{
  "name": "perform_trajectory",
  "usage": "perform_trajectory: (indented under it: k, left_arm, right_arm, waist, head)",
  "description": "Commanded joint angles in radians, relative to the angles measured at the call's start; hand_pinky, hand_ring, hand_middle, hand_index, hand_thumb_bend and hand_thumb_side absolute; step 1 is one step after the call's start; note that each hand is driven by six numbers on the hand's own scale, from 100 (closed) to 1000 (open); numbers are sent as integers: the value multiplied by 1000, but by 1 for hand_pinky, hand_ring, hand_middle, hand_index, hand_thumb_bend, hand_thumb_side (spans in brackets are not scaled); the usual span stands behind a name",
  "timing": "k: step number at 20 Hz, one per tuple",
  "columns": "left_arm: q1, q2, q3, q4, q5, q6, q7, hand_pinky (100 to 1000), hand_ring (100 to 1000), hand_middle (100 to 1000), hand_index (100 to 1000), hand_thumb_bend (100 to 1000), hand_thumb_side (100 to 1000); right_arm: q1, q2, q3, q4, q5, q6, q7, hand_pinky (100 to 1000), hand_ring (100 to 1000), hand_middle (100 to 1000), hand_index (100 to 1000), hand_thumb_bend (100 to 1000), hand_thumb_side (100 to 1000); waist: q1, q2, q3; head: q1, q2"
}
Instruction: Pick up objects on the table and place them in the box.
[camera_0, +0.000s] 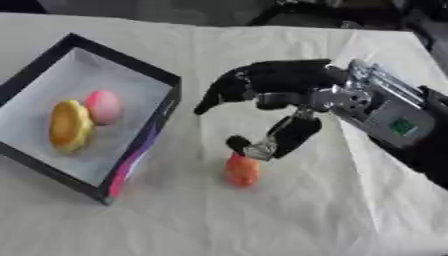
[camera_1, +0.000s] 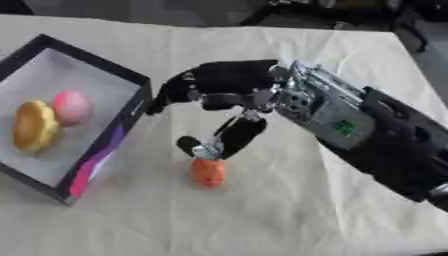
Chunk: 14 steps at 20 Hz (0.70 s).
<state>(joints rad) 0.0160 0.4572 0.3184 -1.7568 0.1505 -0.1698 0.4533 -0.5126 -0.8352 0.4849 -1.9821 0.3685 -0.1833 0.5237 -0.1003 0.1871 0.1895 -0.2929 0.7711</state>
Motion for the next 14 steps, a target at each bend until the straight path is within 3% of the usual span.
perform_trajectory:
  k: [1, 7, 14]
  left_arm:
    - [-10, 28, 2, -10, 3, -1, -3, 880, 723, 783, 890, 100, 749]
    - [-10, 25, 0, -8, 4, 0, -7, 881, 724, 784, 890, 100, 753]
    - [-9, 18, -1, -6, 7, 0, -11, 882, 724, 784, 890, 100, 757]
  right_arm:
    - [12, -63, -13, -18, 6, -36, 0, 929, 869, 796, 918, 100, 348]
    - [38, -91, -20, -18, -12, -117, 27, 929, 859, 782, 912, 100, 252]
    - [67, -78, -26, -18, 32, -80, 76, 929, 860, 781, 912, 104, 199]
  waist:
    - [-3, -6, 0]
    - [-1, -4, 0]
    - [0, 3, 3]
  head:
    - [0, -1]
    - [1, -1]
    - [-4, -1]
